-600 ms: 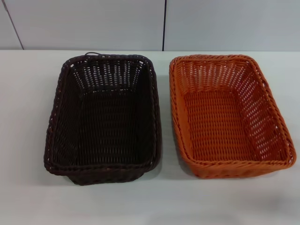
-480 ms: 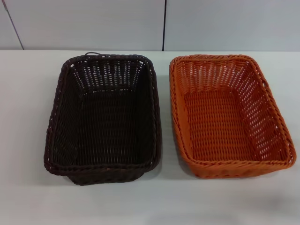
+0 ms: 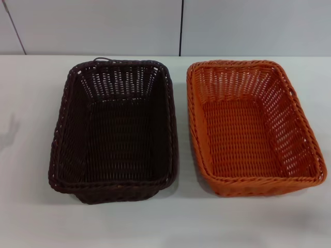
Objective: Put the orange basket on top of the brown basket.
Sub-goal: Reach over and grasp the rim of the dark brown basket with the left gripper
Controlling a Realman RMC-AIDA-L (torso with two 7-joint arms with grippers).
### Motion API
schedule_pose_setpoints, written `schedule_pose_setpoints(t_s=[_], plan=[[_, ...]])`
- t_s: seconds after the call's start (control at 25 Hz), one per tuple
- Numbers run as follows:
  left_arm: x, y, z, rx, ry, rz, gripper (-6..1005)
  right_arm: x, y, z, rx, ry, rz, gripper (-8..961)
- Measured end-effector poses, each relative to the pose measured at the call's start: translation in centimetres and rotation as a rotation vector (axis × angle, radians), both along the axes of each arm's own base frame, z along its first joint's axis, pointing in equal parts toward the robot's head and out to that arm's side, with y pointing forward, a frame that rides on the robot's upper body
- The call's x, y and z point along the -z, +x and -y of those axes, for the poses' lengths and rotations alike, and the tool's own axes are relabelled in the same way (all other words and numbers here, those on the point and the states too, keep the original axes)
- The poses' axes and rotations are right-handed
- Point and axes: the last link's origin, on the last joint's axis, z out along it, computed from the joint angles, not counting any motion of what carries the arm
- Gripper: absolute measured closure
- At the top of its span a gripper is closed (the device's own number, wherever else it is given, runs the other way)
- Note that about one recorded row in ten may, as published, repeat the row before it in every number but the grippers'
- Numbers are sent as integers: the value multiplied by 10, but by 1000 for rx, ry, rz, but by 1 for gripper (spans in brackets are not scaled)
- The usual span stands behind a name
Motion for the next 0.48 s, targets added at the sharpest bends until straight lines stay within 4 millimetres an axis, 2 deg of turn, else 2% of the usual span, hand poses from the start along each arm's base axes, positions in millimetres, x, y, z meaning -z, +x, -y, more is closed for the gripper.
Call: schedule_pose_setpoints(t_s=[0.04, 0.16, 0.36, 0.48], plan=[[-9, 6, -17, 3, -46, 5, 197, 0, 0, -2, 0, -6, -1, 229], [-21, 21, -39, -7, -133, 23, 196, 2, 1, -4, 5, -22, -3, 230], [-43, 51, -57, -21, -193, 24, 196, 3, 3, -7, 14, -38, 5, 232], [-57, 76, -65, -59, -251, 13, 195, 3, 4, -9, 20, -49, 7, 233]])
